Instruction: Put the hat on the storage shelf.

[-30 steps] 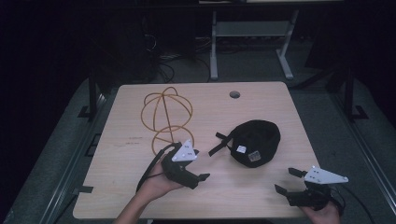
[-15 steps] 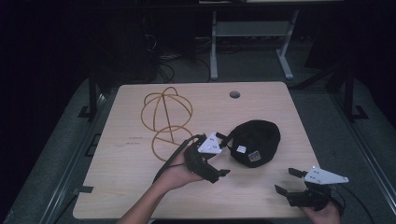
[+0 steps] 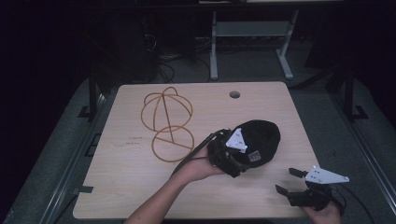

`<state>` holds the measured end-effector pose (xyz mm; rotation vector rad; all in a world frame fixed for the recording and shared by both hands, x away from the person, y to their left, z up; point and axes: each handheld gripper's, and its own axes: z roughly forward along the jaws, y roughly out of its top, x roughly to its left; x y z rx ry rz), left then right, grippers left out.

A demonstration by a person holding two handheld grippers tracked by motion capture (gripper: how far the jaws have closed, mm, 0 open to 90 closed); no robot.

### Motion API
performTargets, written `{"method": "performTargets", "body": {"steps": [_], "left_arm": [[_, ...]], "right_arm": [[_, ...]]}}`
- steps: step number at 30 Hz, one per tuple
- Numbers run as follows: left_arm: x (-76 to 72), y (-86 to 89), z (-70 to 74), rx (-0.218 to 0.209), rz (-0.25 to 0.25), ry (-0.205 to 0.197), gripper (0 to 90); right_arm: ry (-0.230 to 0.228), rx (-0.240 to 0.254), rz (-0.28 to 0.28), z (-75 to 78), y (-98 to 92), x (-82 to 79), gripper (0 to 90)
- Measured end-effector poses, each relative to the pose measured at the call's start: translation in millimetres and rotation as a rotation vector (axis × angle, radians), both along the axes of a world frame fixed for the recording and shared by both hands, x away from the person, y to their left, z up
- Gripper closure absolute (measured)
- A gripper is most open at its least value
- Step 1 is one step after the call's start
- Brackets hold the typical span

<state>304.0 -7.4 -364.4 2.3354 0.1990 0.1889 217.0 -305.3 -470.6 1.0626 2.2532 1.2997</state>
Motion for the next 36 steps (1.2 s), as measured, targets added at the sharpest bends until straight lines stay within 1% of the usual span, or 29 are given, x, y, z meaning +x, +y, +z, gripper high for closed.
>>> {"method": "performTargets", "body": {"steps": [1,2,4,6,7,8,10,11,14,17,19,21,25,26,27,31,33,35,36], "left_arm": [[1.2,-2.9,-0.7,0.011,-0.006,0.005,23.8],[4.8,-7.5,-2.5,0.045,-0.006,0.006,25.2],[7.6,-9.7,-3.7,0.047,-0.005,0.007,28.8],[11.1,-11.4,-4.4,0.047,-0.006,0.015,30.2],[12.5,-13.2,-5.5,0.048,-0.003,0.018,32.5],[12.4,-16.1,-7.4,0.06,0.002,0.006,33.8],[11.6,-18.3,-8.5,0.061,0.003,0.0,36.0],[11.1,-19.5,-8.9,0.061,0.001,0.002,36.0],[10.8,-24.3,-11.5,0.077,-0.008,-0.008,41.6],[12.9,-27.0,-15.7,0.093,-0.022,-0.009,49.4],[14.2,-27.6,-17.1,0.089,-0.03,0.004,52.0],[13.5,-29.4,-17.6,0.105,-0.048,0.002,52.5],[11.0,-33.7,-20.0,0.116,-0.058,0.013,52.4],[10.5,-34.9,-20.4,0.123,-0.065,0.011,54.9],[10.6,-35.5,-20.7,0.13,-0.075,0.011,54.9],[11.3,-38.7,-23.5,0.138,-0.091,0.029,63.7],[10.7,-40.3,-23.7,0.157,-0.087,0.035,68.1],[10.0,-41.8,-23.3,0.156,-0.088,0.033,71.4],[10.8,-42.6,-22.2,0.15,-0.092,0.027,75.4]], "right_arm": [[0.0,0.0,0.0,0.0,0.0,0.0,14.7],[-0.001,0.001,-0.001,0.3,0.2,0.1,14.7],[0.004,-0.003,0.005,0.1,1.1,0.8,14.7],[0.007,-0.005,0.007,-0.2,1.6,0.9,14.7],[0.02,-0.017,0.014,-1.1,3.2,0.8,14.7],[0.021,-0.019,0.016,-1.2,3.6,0.8,14.7],[0.019,-0.017,0.017,-0.9,3.8,1.1,14.7],[0.019,-0.017,0.017,-0.9,3.8,1.1,14.7],[0.017,-0.016,0.014,-0.9,3.4,1.6,14.7],[0.024,-0.023,0.017,-1.1,4.2,2.2,14.7],[0.019,-0.022,0.019,-0.8,4.7,2.3,14.7],[0.014,-0.022,0.018,-0.2,5.2,1.8,14.7],[0.02,-0.027,0.022,-1.2,6.1,2.1,14.7],[0.018,-0.033,0.028,-1.8,7.1,2.4,14.7],[0.018,-0.033,0.028,-1.8,7.1,2.4,14.7],[0.014,-0.037,0.034,-1.3,8.9,3.3,14.8],[0.02,-0.045,0.036,-2.2,9.5,4.3,14.8],[0.025,-0.046,0.035,-3.0,9.0,5.0,14.8],[0.024,-0.037,0.029,-3.1,7.8,5.4,15.1]]}}
